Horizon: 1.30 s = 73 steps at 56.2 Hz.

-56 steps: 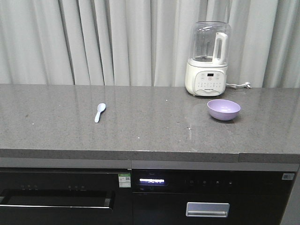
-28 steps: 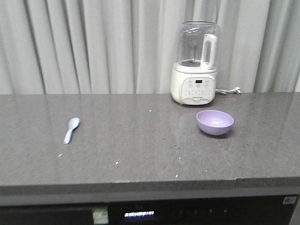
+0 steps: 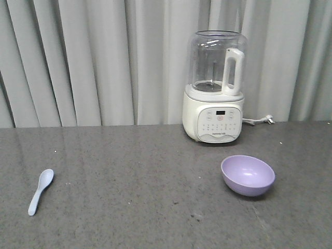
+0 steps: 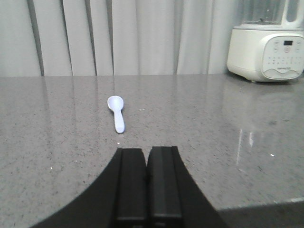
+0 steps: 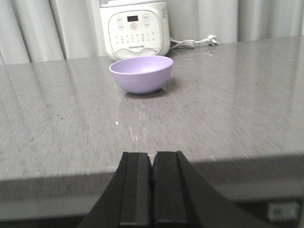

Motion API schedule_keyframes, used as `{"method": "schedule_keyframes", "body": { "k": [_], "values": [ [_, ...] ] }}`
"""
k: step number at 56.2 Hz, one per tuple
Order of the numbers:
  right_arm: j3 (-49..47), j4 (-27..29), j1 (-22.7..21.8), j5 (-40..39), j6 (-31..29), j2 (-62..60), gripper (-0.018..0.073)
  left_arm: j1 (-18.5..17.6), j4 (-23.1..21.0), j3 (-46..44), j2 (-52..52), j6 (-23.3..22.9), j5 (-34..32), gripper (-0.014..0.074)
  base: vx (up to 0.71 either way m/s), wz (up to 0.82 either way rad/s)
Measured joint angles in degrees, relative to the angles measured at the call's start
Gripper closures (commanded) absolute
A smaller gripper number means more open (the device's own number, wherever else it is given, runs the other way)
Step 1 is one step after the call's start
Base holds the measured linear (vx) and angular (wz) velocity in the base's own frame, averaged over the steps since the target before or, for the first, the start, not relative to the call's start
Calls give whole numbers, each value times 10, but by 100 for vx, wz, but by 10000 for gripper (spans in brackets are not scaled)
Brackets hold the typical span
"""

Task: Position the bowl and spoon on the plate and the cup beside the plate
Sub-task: 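Drive the base toward the counter with the spoon and lavender bowl, then lower the left gripper onto the white spoon handle and close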

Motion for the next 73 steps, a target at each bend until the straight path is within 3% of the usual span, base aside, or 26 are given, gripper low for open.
{"method": "schedule_keyframes", "body": {
  "k": [26,64,68,73],
  "values": [
    [0,0,0,0,0,0,568,0,0,0,0,0,0,599,29,14],
    [0,-1,0,-2,0,0,568,0,0,0,0,-3,-1,599,5,-2],
    [0,-1,0,-27,-1,0,568,0,0,0,0,-11,-17,599,0,0],
    [0,-2,0,-117,-1,0,568,0,-8,-12,0,-30,-72,599,0,0]
  ]
}}
